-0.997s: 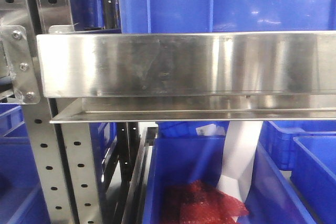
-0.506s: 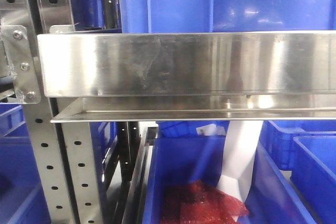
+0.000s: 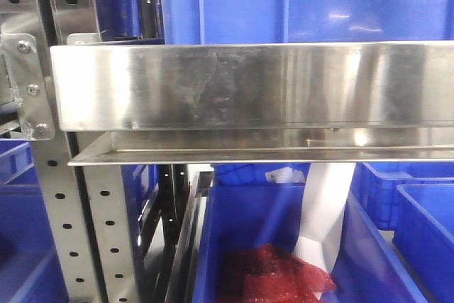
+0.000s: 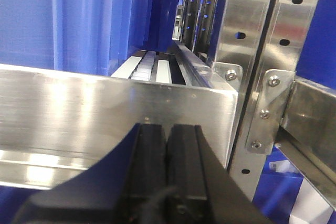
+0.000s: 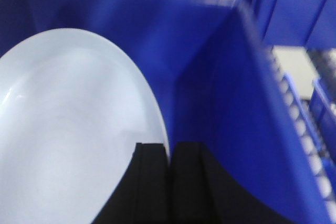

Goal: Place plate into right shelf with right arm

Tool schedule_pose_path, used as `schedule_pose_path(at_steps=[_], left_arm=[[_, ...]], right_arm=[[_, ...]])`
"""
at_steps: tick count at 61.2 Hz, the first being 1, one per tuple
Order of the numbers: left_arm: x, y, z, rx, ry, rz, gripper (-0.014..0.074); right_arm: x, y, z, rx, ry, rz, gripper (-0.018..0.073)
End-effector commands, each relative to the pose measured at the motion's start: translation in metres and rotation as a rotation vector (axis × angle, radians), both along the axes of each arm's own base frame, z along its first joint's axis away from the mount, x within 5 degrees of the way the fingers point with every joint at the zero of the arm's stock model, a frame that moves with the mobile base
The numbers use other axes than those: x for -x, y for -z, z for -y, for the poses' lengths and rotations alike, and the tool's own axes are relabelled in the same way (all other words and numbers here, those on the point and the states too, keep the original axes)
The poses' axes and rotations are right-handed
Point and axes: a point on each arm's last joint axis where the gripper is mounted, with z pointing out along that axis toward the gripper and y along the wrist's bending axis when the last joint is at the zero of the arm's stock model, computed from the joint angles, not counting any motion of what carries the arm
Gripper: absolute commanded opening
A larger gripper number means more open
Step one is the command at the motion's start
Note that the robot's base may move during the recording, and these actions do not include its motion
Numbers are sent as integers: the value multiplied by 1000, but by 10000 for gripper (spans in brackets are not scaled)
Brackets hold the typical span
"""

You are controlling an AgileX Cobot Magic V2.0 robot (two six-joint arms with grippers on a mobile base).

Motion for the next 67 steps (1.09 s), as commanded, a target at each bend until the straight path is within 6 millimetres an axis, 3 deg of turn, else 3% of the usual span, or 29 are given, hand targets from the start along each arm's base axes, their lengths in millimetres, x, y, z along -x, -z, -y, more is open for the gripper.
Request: schedule_pose_path(at_steps=[1, 14, 20, 26, 32, 49, 60, 67], left_arm=[[1, -7, 0, 12, 4, 91, -47], [1, -7, 0, 12, 4, 91, -47], [1, -7, 0, 12, 4, 91, -47], [1, -7, 0, 12, 4, 91, -47], [1, -7, 0, 12, 4, 91, -47], [1, -7, 0, 12, 4, 91, -47], [1, -7, 0, 12, 4, 91, -47], [1, -7, 0, 12, 4, 91, -47]], right_arm=[[3, -24, 2, -2, -17, 136, 55], [-7, -13, 0, 9, -15, 100, 82], [-7, -13, -1, 8, -16, 104, 232], [-6, -14, 0, 8, -15, 103, 481], [-3, -16, 1, 7, -11, 101, 640], [40, -53, 14, -30, -1, 172, 506], [92, -81, 28, -103, -11, 242, 281], [127, -76, 39, -110, -13, 250, 141]])
